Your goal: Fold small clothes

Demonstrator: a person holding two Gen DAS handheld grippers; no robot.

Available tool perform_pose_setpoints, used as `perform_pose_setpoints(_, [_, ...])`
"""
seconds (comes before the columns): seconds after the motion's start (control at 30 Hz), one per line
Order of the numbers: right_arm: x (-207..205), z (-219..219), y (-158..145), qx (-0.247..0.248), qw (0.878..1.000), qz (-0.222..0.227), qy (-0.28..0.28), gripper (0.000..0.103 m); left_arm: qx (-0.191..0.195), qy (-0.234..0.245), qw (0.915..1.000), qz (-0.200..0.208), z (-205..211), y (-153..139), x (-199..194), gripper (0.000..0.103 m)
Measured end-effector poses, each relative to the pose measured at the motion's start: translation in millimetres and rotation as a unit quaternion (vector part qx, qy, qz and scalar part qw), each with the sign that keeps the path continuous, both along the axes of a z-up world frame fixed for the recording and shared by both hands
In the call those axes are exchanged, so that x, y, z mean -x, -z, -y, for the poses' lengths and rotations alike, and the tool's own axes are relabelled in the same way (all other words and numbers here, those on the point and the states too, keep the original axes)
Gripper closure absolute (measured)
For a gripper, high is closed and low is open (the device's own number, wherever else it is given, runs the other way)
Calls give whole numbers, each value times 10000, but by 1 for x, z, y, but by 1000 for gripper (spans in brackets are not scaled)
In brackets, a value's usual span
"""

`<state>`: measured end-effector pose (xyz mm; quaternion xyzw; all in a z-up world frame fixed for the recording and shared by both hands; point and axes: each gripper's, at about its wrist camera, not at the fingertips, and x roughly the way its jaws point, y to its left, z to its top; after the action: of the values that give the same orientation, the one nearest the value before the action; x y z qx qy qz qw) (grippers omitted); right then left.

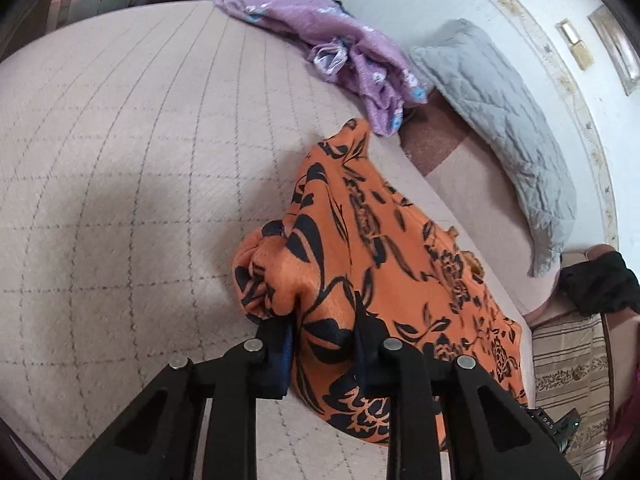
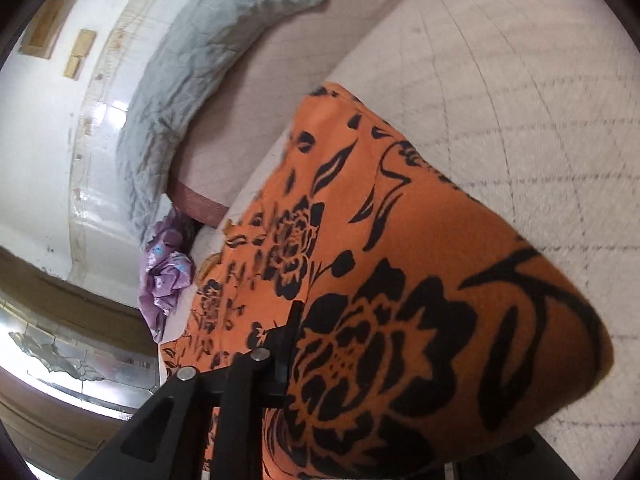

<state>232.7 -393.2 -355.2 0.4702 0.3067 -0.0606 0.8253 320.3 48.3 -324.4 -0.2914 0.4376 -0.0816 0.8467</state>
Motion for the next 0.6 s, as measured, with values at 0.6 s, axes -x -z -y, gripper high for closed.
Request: perform_pose_setpoints(0.6, [141, -17, -35, 383, 9988, -264, -158, 83, -232, 516, 9954, -779, -16, -8, 111, 76])
